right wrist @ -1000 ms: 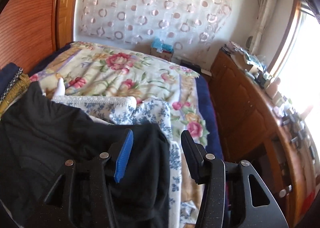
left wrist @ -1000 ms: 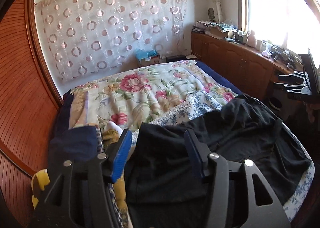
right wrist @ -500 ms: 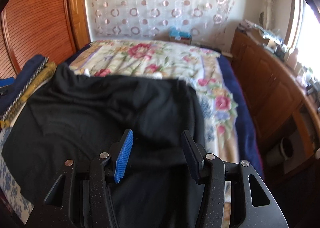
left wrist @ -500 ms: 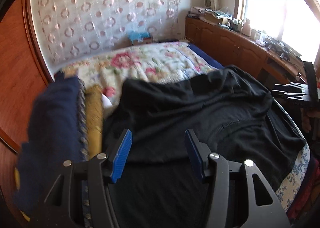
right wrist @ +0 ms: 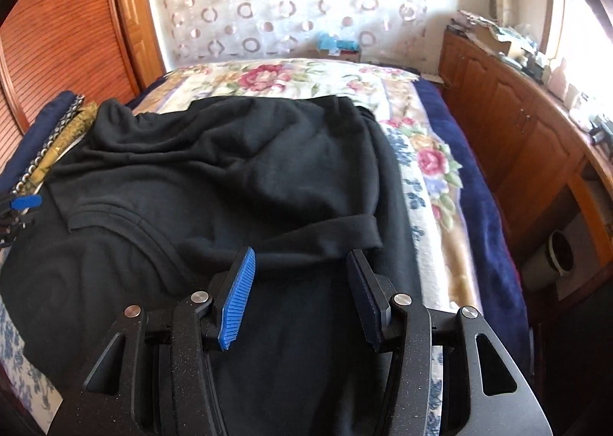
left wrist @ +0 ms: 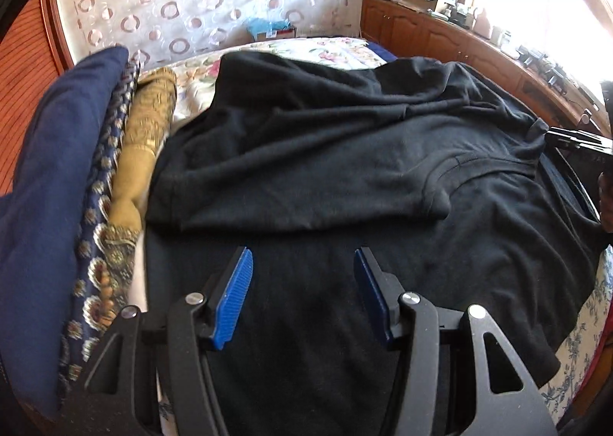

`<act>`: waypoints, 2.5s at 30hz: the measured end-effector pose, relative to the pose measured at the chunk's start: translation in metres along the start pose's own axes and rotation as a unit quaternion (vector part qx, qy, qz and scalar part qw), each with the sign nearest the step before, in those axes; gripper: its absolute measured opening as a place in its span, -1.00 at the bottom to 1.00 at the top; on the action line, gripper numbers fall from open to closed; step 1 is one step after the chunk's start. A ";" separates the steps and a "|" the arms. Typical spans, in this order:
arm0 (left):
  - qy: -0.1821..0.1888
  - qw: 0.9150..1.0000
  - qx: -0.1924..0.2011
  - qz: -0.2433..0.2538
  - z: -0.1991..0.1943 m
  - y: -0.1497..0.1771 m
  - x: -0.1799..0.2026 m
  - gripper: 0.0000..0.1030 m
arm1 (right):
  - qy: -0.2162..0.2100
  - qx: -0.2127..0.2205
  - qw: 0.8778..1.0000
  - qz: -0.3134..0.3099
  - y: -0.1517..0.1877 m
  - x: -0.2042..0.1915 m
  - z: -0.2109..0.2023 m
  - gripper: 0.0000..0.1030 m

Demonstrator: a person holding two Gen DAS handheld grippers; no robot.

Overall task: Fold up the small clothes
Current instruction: 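Position both open tools at the folded shirt's edge, then close both tools on the shirt's folded edge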

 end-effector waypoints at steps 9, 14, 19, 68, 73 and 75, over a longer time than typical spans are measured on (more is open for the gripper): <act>-0.003 1.000 0.014 -0.012 0.004 0.002 0.000 0.12 | -0.003 -0.009 1.000 0.011 0.001 -0.001 0.012 -0.01; -0.002 1.000 0.020 -0.015 0.005 0.001 0.000 0.16 | -0.004 -0.016 1.000 0.016 0.004 -0.003 0.021 -0.01; -0.004 1.000 0.020 -0.012 0.006 0.002 0.002 0.23 | -0.002 -0.014 1.000 0.018 0.008 -0.002 0.021 -0.01; -0.005 0.992 0.050 -0.115 0.007 -0.047 -0.043 -0.92 | -0.004 -0.030 0.999 0.032 0.002 0.015 0.029 -0.01; 0.009 0.992 0.069 -0.107 -0.006 -0.048 -0.035 -0.97 | -0.022 -0.028 0.999 0.037 -0.004 0.015 0.032 -0.33; 0.012 0.992 0.078 -0.101 -0.016 -0.048 -0.030 -0.97 | -0.017 -0.017 1.000 0.019 -0.009 0.010 0.028 -0.83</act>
Point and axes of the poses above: each gripper's, at about its wrist camera, not at the fingertips, and z roughly the way its jaws point, x to its right, y to its underside, the point moved 7 cm from there along z, roughly the way its jaws point, and after that the axes turned 14 degrees about -z, right-handed, at the moved point
